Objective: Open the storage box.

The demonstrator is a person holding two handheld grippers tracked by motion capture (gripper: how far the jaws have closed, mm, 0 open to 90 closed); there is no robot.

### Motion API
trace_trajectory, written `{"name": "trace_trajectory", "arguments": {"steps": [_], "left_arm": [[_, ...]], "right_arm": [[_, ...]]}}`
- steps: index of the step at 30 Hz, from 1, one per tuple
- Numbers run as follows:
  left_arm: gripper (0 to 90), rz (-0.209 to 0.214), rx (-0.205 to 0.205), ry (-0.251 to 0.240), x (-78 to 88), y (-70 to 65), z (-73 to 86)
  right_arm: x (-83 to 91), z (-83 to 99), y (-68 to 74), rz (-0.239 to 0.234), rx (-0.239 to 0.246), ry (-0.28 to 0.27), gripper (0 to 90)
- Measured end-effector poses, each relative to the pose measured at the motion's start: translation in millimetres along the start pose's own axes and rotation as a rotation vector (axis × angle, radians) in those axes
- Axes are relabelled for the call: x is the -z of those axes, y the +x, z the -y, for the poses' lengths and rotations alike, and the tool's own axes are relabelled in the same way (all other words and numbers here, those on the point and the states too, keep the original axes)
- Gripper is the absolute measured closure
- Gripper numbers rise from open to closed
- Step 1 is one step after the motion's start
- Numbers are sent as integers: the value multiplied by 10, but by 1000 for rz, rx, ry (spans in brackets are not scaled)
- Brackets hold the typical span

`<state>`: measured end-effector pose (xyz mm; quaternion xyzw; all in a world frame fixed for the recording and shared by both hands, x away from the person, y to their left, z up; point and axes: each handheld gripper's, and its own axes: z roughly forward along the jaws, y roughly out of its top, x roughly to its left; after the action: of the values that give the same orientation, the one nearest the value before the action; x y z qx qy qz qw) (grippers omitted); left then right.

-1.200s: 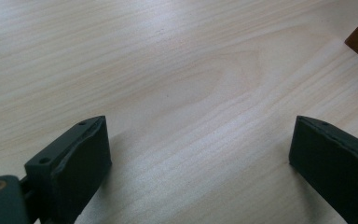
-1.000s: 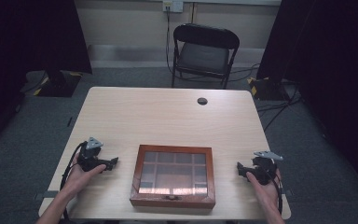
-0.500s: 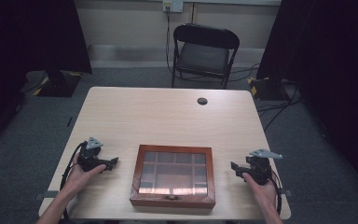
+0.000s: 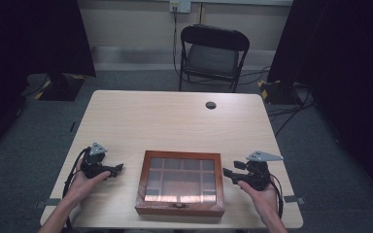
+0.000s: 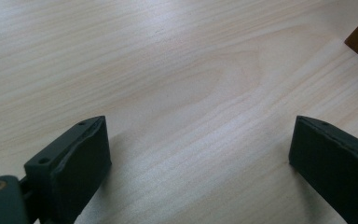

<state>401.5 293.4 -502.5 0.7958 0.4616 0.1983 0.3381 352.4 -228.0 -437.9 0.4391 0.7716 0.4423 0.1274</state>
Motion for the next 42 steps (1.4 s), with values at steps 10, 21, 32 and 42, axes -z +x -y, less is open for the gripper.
{"name": "trace_trajectory", "arguments": {"steps": [10,21,32,42], "left_arm": [[46,0,2,-1,-1,-1,0],[45,0,2,-1,-1,-1,0],[45,1,3,-1,-1,0,0],[42,2,6,0,-4,-1,-1]], "right_arm": [[-98,-259,332,-106,82,29,447],[-180,-374,597,-271,134,41,582],[-258,-170,904,-465,216,112,749],[-394,-46,1081,-553,275,183,784]]}}
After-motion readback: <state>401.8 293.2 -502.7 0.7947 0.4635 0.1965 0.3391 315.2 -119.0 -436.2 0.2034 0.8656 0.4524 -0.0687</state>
